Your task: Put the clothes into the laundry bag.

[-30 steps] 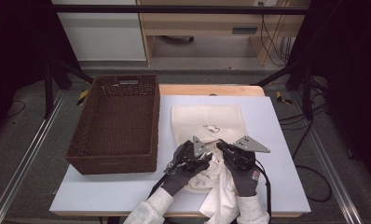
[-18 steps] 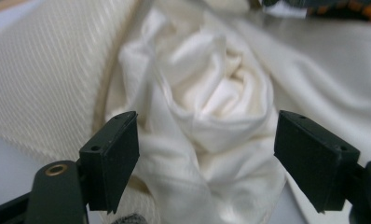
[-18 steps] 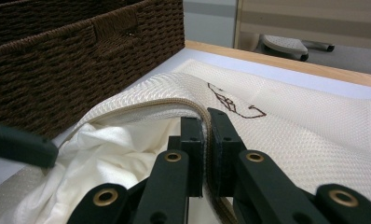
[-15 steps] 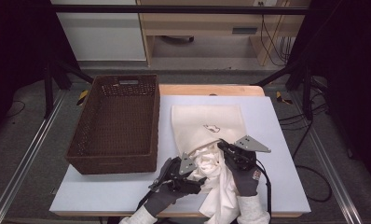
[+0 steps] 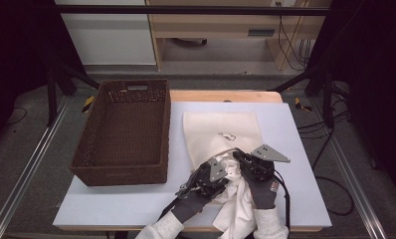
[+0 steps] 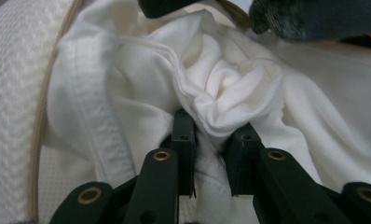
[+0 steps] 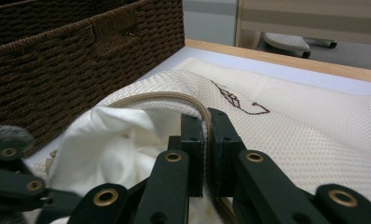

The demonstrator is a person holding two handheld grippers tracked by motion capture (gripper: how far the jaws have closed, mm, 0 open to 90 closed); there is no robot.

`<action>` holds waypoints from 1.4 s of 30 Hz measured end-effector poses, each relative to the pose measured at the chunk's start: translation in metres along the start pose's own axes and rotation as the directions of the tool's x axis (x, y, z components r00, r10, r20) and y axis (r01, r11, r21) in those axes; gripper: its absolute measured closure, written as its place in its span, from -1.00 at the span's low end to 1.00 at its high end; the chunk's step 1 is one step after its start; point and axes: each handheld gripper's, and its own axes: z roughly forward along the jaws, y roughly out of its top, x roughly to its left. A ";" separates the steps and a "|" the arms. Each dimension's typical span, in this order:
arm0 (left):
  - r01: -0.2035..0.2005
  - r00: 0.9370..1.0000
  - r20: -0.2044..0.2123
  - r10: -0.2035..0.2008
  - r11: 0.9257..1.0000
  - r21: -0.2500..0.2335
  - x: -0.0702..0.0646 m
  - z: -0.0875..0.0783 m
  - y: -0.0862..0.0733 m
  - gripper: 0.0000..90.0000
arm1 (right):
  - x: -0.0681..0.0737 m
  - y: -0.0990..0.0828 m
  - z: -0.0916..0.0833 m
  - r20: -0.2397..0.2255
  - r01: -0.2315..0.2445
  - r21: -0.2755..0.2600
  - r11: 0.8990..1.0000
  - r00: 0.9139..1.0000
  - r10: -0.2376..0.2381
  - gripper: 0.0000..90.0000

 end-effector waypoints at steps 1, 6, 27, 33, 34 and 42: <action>0.000 1.000 -0.019 0.000 1.000 0.008 0.001 0.004 0.002 0.66 | 0.000 0.000 0.000 0.000 0.000 -0.001 1.000 1.000 0.000 0.92; 0.038 0.983 -0.181 -0.026 0.997 0.064 0.023 0.031 -0.003 0.51 | -0.003 0.002 -0.005 0.000 -0.012 -0.019 1.000 1.000 0.012 0.91; -0.009 0.995 0.096 0.010 1.000 -0.019 -0.037 0.000 -0.023 -0.40 | -0.004 -0.001 -0.001 0.008 -0.007 0.000 1.000 1.000 0.007 0.91; 0.023 0.988 0.150 -0.031 0.998 0.056 -0.040 0.033 -0.025 -0.11 | -0.006 -0.001 0.000 0.004 -0.011 0.004 1.000 1.000 0.011 0.91; 0.033 0.988 0.151 -0.041 0.998 0.053 -0.042 0.037 -0.026 0.01 | -0.006 -0.001 0.000 0.004 -0.013 0.003 1.000 1.000 0.013 0.91; -0.009 0.996 0.094 0.008 1.000 0.009 -0.042 0.020 -0.016 0.82 | -0.006 0.000 -0.002 0.005 -0.012 0.003 1.000 1.000 0.012 0.91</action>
